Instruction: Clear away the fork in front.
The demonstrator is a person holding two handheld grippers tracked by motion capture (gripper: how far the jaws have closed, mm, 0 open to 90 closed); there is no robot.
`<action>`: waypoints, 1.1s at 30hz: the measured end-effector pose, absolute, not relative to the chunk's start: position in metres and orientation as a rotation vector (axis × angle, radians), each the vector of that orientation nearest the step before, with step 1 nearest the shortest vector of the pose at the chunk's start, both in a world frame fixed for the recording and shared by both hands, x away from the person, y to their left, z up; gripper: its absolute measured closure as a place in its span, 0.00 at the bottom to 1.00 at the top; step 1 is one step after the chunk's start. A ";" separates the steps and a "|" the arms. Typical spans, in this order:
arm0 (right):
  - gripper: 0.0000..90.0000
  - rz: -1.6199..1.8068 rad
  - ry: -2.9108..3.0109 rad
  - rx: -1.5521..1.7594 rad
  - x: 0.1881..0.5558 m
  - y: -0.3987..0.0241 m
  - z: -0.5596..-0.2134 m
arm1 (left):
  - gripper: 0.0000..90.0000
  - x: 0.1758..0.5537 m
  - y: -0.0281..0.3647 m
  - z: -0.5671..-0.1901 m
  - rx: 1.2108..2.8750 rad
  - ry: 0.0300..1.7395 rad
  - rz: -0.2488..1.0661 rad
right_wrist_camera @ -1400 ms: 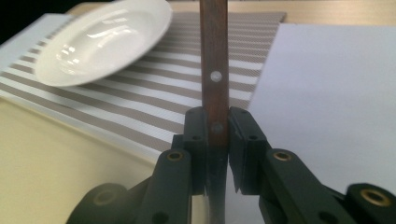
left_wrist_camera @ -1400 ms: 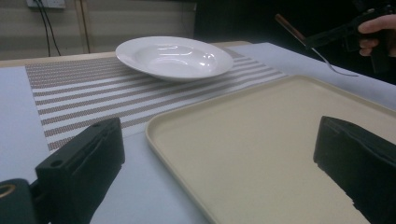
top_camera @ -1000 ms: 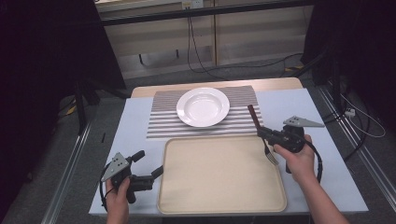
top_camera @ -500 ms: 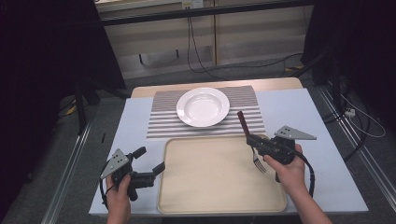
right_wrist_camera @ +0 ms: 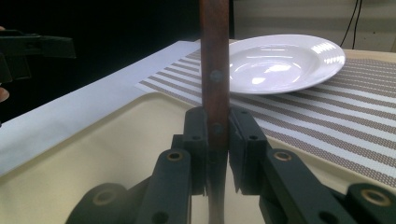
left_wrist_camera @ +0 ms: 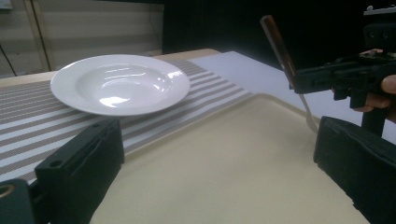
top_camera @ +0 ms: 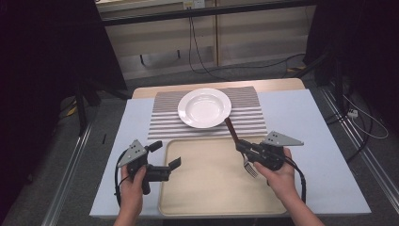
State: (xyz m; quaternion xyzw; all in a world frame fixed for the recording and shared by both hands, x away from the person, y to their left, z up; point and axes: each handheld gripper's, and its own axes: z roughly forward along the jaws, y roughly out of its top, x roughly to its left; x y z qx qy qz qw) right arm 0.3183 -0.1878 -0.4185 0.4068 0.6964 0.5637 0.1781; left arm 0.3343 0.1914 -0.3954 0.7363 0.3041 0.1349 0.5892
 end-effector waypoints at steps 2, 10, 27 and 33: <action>0.87 1.601 1.974 1.137 0.318 -0.185 -0.419 | 0.02 0.336 0.186 -0.394 1.717 0.701 0.307; 0.87 1.621 1.987 1.097 0.317 -0.175 -0.417 | 0.02 0.344 0.170 -0.394 1.720 0.687 0.267; 0.87 1.636 2.008 1.038 0.314 -0.160 -0.417 | 0.03 0.351 0.144 -0.397 1.734 0.663 0.243; 0.87 1.644 2.023 1.014 0.313 -0.152 -0.418 | 0.03 0.353 0.136 -0.399 1.721 0.656 0.212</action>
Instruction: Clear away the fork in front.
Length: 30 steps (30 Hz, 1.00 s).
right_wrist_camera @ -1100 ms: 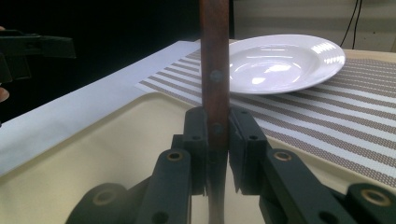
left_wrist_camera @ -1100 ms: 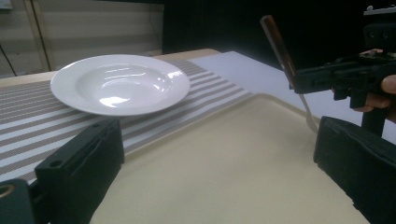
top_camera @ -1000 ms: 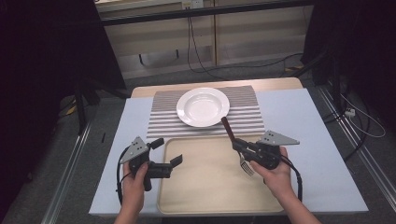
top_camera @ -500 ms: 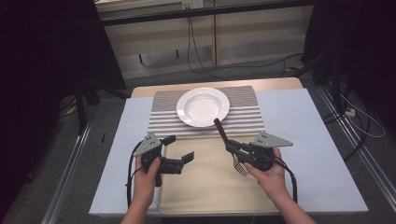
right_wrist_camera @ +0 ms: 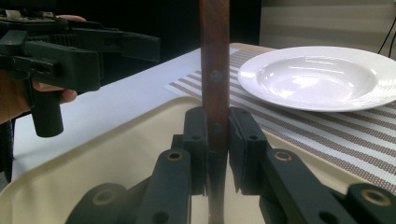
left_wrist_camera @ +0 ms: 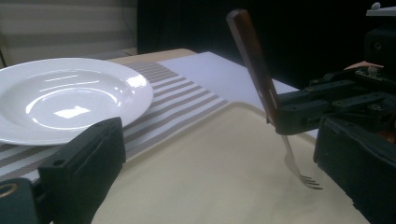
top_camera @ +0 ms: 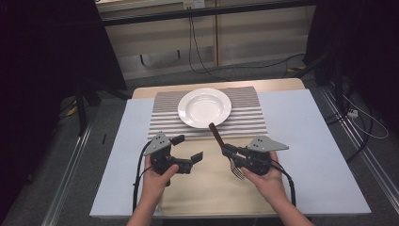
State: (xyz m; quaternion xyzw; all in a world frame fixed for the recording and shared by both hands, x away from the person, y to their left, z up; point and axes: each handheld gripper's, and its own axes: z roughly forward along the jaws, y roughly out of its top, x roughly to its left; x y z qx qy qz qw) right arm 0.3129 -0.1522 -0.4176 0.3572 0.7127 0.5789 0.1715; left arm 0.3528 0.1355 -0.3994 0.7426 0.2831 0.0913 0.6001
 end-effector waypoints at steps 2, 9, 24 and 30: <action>0.87 1.647 2.024 1.010 0.312 -0.150 -0.417 | 0.03 0.353 0.132 -0.400 1.724 0.663 0.210; 0.87 1.648 2.034 0.995 0.310 -0.146 -0.418 | 0.04 0.355 0.117 -0.400 1.713 0.675 0.188; 0.87 1.633 2.064 0.950 0.308 -0.130 -0.421 | 0.32 0.362 0.108 -0.403 1.649 0.699 0.035; 0.87 1.640 2.055 0.941 0.306 -0.126 -0.420 | 0.71 0.361 0.107 -0.401 1.598 0.668 -0.056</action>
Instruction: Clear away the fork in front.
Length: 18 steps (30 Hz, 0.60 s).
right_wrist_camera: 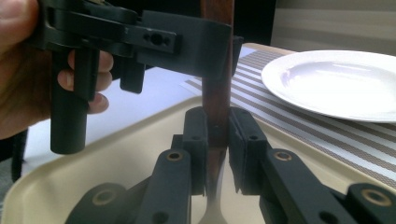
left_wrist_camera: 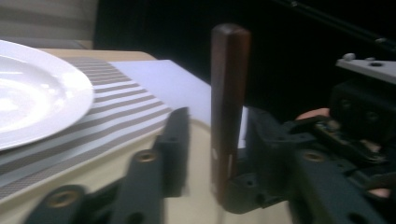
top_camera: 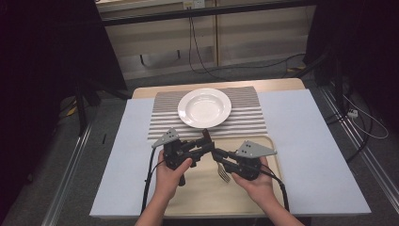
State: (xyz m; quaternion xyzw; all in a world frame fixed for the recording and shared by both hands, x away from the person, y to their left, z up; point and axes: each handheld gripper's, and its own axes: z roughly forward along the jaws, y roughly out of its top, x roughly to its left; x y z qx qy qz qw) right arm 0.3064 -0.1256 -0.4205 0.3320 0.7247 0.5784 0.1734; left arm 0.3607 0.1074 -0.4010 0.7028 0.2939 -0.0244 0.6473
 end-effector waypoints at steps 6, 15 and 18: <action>0.86 1.669 2.036 0.926 0.304 -0.124 -0.418 | 0.86 0.362 0.113 -0.398 1.565 0.679 -0.121; 0.66 1.715 2.008 0.892 0.298 -0.132 -0.412 | 0.88 0.365 0.132 -0.388 1.540 0.698 -0.177; 0.59 1.696 2.008 0.909 0.298 -0.142 -0.412 | 0.88 0.365 0.141 -0.386 1.550 0.710 -0.170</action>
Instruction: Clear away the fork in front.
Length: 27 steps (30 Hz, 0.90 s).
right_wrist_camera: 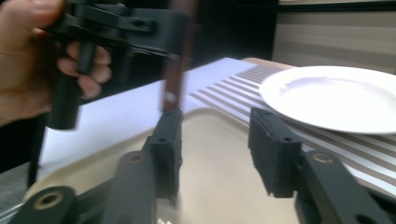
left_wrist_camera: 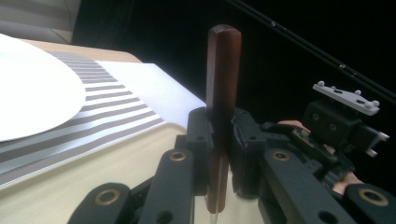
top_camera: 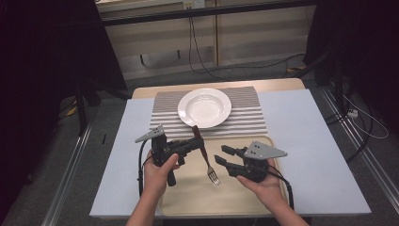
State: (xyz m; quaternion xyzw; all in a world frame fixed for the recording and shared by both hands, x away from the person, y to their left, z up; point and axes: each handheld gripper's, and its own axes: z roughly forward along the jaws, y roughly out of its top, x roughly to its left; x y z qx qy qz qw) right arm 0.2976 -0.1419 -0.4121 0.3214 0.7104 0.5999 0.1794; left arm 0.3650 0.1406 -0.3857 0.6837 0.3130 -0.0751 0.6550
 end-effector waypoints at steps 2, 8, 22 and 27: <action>0.54 1.679 2.013 0.929 0.298 -0.149 -0.413 | 0.89 0.365 0.146 -0.385 1.557 0.715 -0.169; 0.40 1.628 1.989 0.962 0.300 -0.164 -0.418 | 0.90 0.366 0.157 -0.384 1.585 0.732 -0.171; 0.25 1.548 1.975 1.010 0.293 -0.194 -0.421 | 0.90 0.367 0.168 -0.386 1.661 0.760 -0.170; 0.23 1.523 1.969 1.025 0.287 -0.207 -0.422 | 0.90 0.368 0.175 -0.386 1.670 0.774 -0.167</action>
